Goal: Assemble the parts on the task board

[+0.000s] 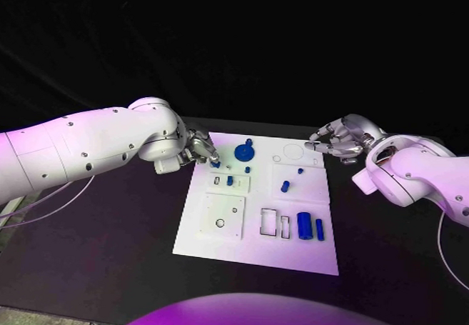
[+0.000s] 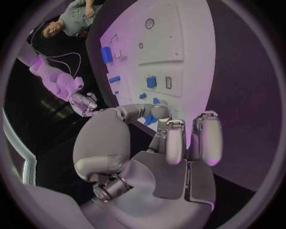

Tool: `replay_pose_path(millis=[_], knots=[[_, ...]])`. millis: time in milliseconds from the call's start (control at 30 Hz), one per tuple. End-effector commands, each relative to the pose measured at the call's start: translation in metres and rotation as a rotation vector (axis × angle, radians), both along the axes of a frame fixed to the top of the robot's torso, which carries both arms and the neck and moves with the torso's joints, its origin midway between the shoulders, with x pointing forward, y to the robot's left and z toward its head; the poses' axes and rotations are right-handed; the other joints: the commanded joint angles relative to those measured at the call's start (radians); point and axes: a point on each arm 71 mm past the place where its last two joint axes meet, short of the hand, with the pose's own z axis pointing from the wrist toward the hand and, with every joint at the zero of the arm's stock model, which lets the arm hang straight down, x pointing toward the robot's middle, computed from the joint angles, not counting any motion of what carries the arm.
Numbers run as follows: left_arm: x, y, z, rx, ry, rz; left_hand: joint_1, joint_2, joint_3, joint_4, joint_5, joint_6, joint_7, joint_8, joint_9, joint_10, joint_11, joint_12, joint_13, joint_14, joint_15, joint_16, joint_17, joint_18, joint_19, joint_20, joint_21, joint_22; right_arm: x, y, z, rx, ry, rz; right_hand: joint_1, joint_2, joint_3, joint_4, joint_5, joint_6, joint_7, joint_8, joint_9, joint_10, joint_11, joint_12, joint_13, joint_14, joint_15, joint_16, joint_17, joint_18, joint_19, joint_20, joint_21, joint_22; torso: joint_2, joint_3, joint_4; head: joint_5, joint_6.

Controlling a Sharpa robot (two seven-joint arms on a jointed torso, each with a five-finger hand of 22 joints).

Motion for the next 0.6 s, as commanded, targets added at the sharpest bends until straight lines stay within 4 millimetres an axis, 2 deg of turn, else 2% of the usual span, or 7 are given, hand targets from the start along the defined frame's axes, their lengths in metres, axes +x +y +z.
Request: replay_pose_path(millis=[33, 433, 600], knots=[[-0.001, -0.001, 0.0, 0.034, -0.048, 0.02, -0.004, 0.005, 0.04, -0.048, 0.006, 0.076, -0.067, 0.085, 0.227, 0.012, -0.002, 0.006, 0.005, 0.104, -0.009, 0.006, 0.264, -0.005, 0.046, -0.009, 0.007, 0.219, -0.001, 0.001, -0.001, -0.003, 0.007, 0.018, -0.011, -0.002, 0.006, 0.001, 0.006, -0.008, -0.001, 0.004, 0.001, -0.004, -0.001, -0.002, 0.028, 0.084, -0.009, -0.004, 0.176, 0.011, -0.009, -0.001, -0.005, 0.031, 0.001, -0.0001, -0.0008, 0.003, -0.001], [-0.008, -0.008, -0.012, 0.107, -0.08, -0.016, -0.023, -0.001, 0.0, -0.059, 0.044, 0.124, -0.079, 0.095, 0.226, 0.069, -0.009, 0.018, 0.027, 0.104, -0.025, 0.006, 0.264, -0.011, 0.057, -0.024, 0.029, 0.227, -0.001, 0.002, -0.002, -0.002, 0.008, 0.02, -0.015, 0.001, 0.007, 0.002, 0.012, -0.008, -0.001, 0.005, 0.002, -0.003, -0.001, -0.001, 0.029, 0.084, -0.009, -0.004, 0.176, 0.011, -0.009, -0.001, -0.006, 0.031, 0.004, -0.0002, -0.0027, 0.007, -0.006], [-0.011, -0.011, -0.018, 0.122, -0.067, -0.033, -0.023, 0.001, -0.015, -0.059, 0.047, 0.137, -0.082, 0.095, 0.226, 0.081, -0.011, 0.018, 0.03, 0.104, -0.028, 0.006, 0.264, -0.011, 0.058, -0.026, 0.03, 0.228, -0.001, 0.002, -0.002, -0.002, 0.008, 0.02, -0.016, 0.001, 0.007, 0.002, 0.014, -0.008, -0.001, 0.005, 0.002, -0.003, -0.001, -0.001, 0.029, 0.083, -0.009, -0.004, 0.176, 0.011, -0.009, -0.001, -0.007, 0.031, 0.003, 0.0002, -0.0022, 0.006, -0.011]])
